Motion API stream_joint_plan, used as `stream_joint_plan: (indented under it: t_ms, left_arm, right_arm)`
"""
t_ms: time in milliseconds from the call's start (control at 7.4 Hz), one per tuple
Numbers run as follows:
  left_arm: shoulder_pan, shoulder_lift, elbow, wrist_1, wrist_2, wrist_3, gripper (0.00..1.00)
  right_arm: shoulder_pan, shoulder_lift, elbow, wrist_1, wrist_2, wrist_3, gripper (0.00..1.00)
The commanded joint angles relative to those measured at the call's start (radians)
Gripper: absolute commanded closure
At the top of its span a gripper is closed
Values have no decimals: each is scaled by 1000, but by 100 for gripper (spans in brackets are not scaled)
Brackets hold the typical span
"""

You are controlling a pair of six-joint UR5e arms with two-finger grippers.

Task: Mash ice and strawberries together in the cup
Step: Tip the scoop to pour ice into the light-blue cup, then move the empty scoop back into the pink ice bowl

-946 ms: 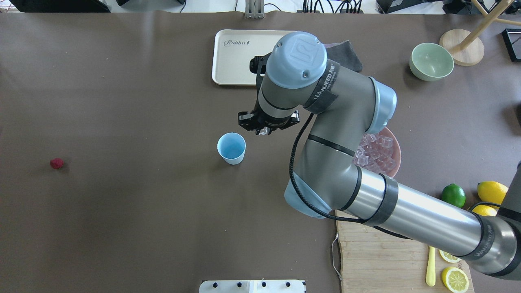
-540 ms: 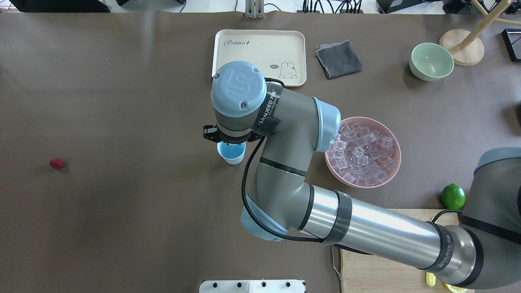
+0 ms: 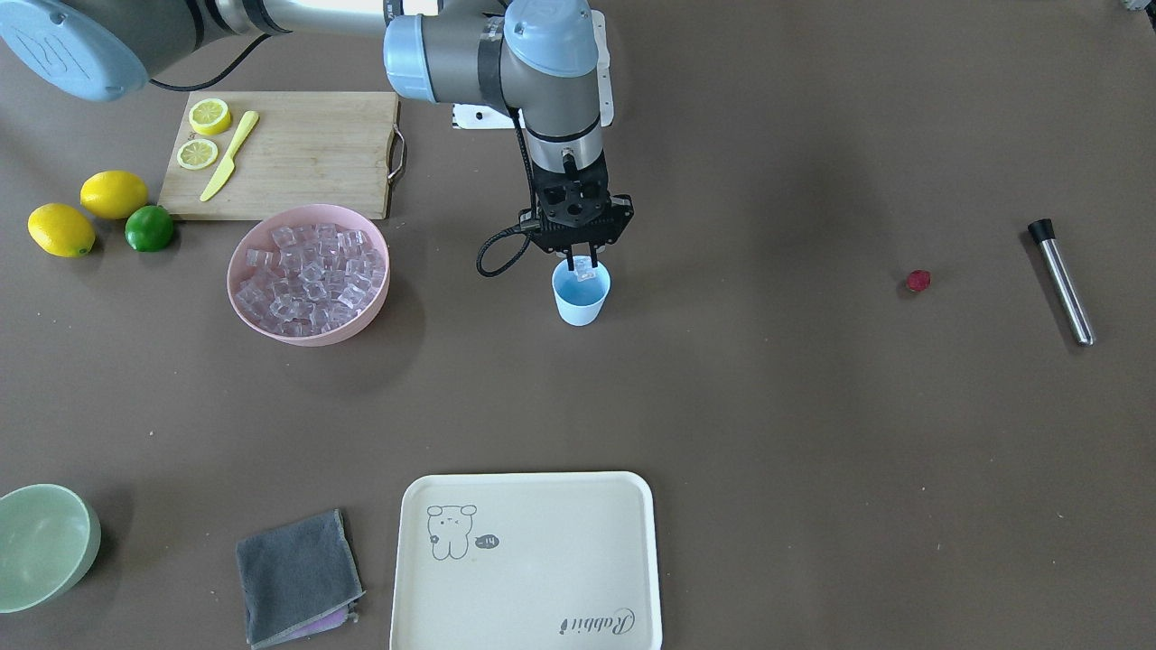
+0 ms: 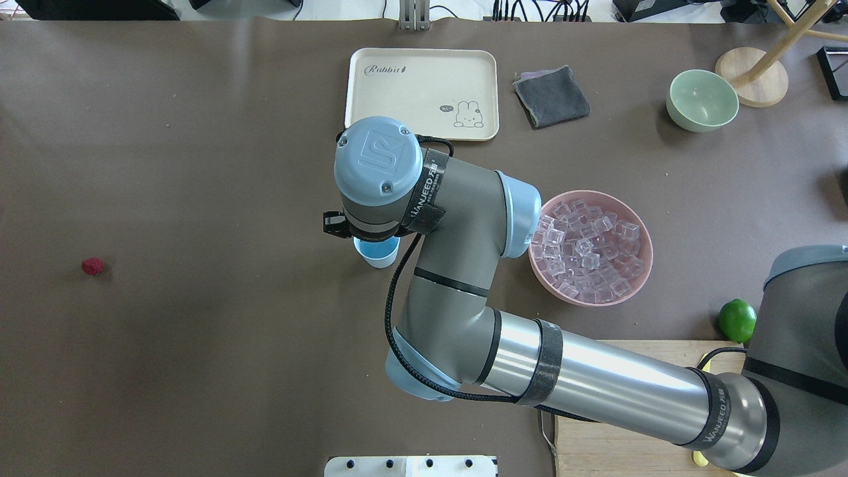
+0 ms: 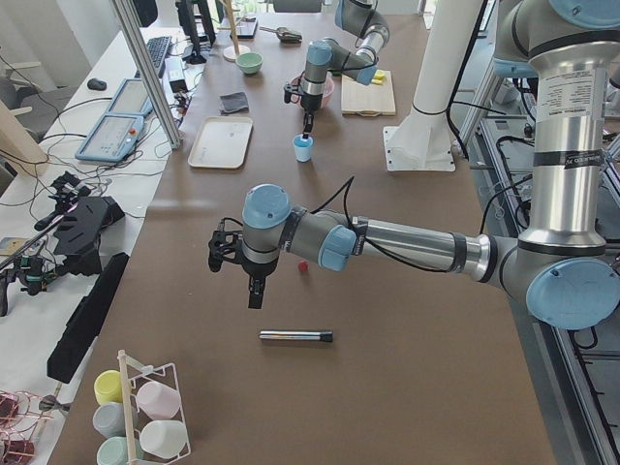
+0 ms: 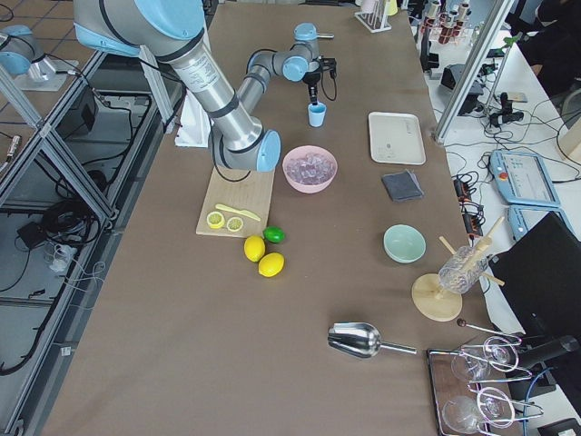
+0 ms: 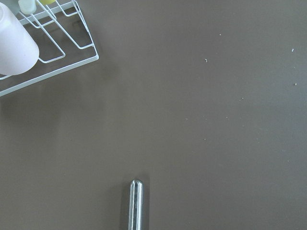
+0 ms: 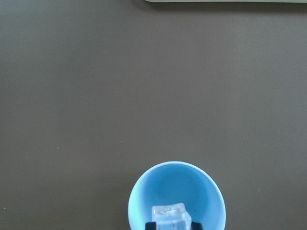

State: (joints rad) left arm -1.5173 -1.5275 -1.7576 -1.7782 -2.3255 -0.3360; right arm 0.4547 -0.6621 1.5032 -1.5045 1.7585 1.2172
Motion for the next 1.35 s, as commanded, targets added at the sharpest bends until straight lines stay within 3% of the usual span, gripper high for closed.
stream_joint_plan:
  t_ms: [0, 135, 270, 540, 810, 1216]
  left_arm:
    - [-3, 1, 6, -1, 0, 0, 1]
    - [-3, 1, 7, -1, 0, 0, 1]
    - [-3, 1, 9, -1, 0, 0, 1]
    - [-12, 1, 4, -3, 0, 2, 1]
    - [-14, -11, 13, -1, 2, 0, 1]
    - [-12, -16, 17, -3, 0, 0, 1]
  right_arm:
    - [-2, -7, -14, 46, -8, -1, 67]
    - [-7, -2, -14, 44, -8, 7, 22]
    - [-7, -1, -5, 41, -8, 5, 6]
    - [1, -46, 55, 11, -5, -4, 6]
    - [60, -199, 252, -80, 9, -111, 10]
    - [163, -386, 386, -135, 93, -171, 11]
